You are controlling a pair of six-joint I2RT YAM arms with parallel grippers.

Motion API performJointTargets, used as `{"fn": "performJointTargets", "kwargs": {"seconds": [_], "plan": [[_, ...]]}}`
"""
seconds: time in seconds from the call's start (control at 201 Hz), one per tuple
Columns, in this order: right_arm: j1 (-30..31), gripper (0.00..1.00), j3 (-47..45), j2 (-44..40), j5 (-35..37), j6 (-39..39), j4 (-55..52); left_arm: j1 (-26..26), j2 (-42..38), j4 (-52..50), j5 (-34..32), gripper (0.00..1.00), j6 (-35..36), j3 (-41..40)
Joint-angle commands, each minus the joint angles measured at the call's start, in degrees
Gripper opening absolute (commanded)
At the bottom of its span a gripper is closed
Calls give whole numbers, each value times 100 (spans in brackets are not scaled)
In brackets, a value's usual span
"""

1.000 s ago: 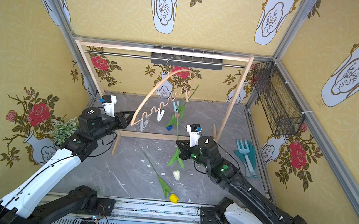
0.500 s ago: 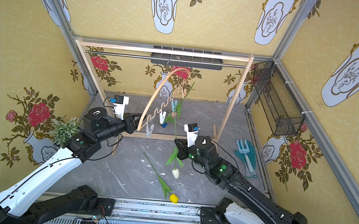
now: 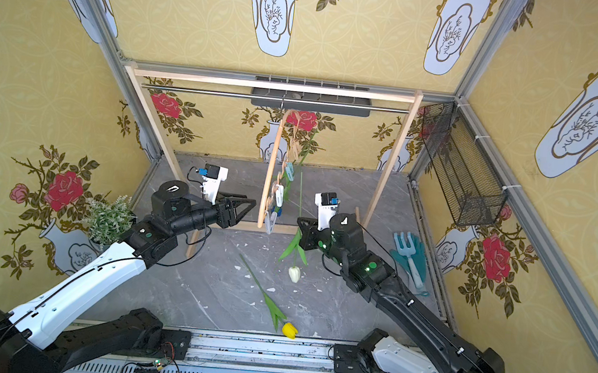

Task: Dry the flowers on a clothes hanger
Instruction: Open the clamp at the hanger.

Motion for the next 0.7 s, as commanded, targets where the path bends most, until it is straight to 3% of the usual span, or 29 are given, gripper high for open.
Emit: {"fn": "performJointTargets", "kwargs": {"seconds": [0.0,0.229,0.692], "plan": [[-188,0,126,131,-526,21,378,3,120,647,607,61,287,-70],[-312,0,369,530,-1157,-255,449,18,484,1251,1057,70,577,-31],[-602,0,526,704,-1699,-498,472,20,1471,1585,1739,75,838,589]]}}
